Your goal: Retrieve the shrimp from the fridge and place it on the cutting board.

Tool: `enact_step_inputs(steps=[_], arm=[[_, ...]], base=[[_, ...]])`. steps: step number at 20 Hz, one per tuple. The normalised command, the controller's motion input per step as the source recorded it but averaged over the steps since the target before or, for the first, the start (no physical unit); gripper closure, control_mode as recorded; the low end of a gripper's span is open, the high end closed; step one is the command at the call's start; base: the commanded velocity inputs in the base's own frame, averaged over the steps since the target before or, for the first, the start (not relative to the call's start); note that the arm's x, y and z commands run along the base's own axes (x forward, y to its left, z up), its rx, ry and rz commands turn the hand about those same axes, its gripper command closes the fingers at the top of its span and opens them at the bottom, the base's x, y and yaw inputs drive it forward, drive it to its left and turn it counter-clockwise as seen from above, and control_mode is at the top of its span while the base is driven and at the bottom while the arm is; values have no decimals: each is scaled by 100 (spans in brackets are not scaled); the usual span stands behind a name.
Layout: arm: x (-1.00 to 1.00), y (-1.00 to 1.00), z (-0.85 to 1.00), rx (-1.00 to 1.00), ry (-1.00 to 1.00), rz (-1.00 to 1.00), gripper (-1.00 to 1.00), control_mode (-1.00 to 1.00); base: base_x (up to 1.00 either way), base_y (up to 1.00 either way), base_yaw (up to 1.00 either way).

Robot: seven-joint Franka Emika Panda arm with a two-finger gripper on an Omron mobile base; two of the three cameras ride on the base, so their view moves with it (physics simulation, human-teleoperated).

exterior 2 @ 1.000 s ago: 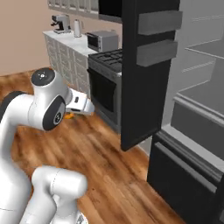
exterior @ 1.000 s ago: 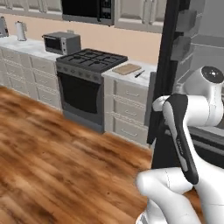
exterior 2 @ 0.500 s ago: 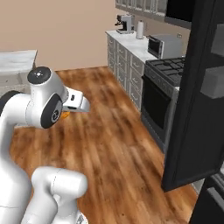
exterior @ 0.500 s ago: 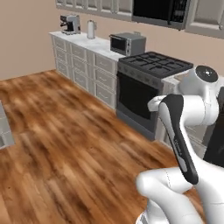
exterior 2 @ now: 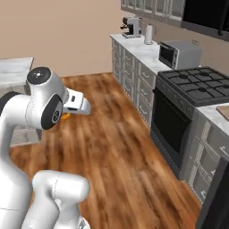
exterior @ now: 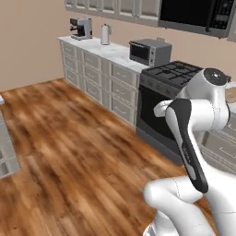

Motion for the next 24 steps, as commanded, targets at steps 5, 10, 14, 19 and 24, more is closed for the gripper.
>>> enact_step_inputs(steps=[5,10,14,19,24], arm=[[0,0,0,0,0,0,100,100],[0,0,0,0,0,0,100,100],[0,0,0,0,0,0,100,100],[0,0,0,0,0,0,100,100],[0,0,0,0,0,0,100,100]], base=[[99,46,-45],[86,54,-67],[64,56,-76],[51,50,-81],[67,48,-75]])
